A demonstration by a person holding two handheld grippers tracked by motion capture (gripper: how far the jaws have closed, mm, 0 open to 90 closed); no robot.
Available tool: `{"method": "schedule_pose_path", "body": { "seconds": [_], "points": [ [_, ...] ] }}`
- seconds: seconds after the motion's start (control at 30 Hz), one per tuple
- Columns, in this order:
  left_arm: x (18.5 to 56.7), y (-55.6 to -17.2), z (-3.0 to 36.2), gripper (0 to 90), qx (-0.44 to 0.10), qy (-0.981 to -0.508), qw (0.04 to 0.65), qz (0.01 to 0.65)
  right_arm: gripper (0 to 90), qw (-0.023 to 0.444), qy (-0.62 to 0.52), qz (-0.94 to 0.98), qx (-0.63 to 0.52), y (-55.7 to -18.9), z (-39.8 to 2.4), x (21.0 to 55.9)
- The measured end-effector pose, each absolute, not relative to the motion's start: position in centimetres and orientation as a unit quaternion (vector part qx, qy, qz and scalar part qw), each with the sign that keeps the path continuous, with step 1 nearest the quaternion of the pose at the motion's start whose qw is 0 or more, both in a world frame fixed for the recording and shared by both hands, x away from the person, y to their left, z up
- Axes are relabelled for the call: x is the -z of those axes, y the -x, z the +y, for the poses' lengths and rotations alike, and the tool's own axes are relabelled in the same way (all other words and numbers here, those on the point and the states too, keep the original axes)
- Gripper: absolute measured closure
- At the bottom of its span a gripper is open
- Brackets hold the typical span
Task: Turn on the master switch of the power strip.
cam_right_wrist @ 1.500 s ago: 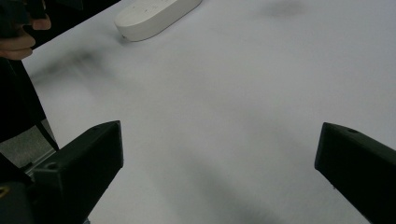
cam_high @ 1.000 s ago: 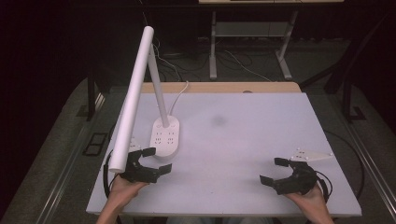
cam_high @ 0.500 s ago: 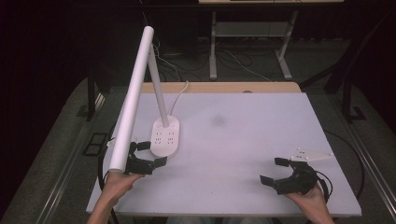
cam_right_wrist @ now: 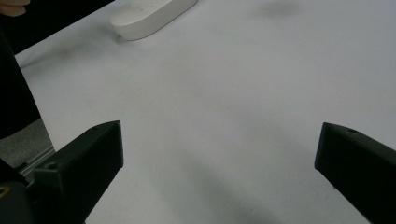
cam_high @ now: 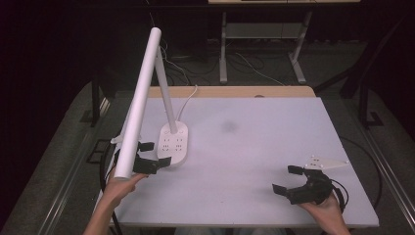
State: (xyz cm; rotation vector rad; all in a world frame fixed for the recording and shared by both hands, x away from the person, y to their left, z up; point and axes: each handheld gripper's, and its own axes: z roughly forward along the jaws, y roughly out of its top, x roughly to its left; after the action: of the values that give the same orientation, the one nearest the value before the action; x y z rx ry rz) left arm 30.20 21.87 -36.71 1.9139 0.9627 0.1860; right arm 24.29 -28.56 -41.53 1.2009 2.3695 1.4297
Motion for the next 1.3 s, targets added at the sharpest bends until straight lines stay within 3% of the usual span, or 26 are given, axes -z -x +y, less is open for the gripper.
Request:
{"method": "schedule_pose_path", "body": {
  "seconds": [1.03, 1.3],
  "points": [
    [34.4, -34.3, 23.2, 6.7, -0.089, -0.795, 0.445, 0.401, 0.6, 0.061, -0.394, 0.784, -0.475, -24.3, -28.6, 41.6],
    [34.2, -35.5, 23.6, 12.3, -0.086, -0.793, 0.443, 0.410, 0.6, 0.061, -0.394, 0.784, -0.475, -24.3, -28.7, 41.6]
  ]
}}
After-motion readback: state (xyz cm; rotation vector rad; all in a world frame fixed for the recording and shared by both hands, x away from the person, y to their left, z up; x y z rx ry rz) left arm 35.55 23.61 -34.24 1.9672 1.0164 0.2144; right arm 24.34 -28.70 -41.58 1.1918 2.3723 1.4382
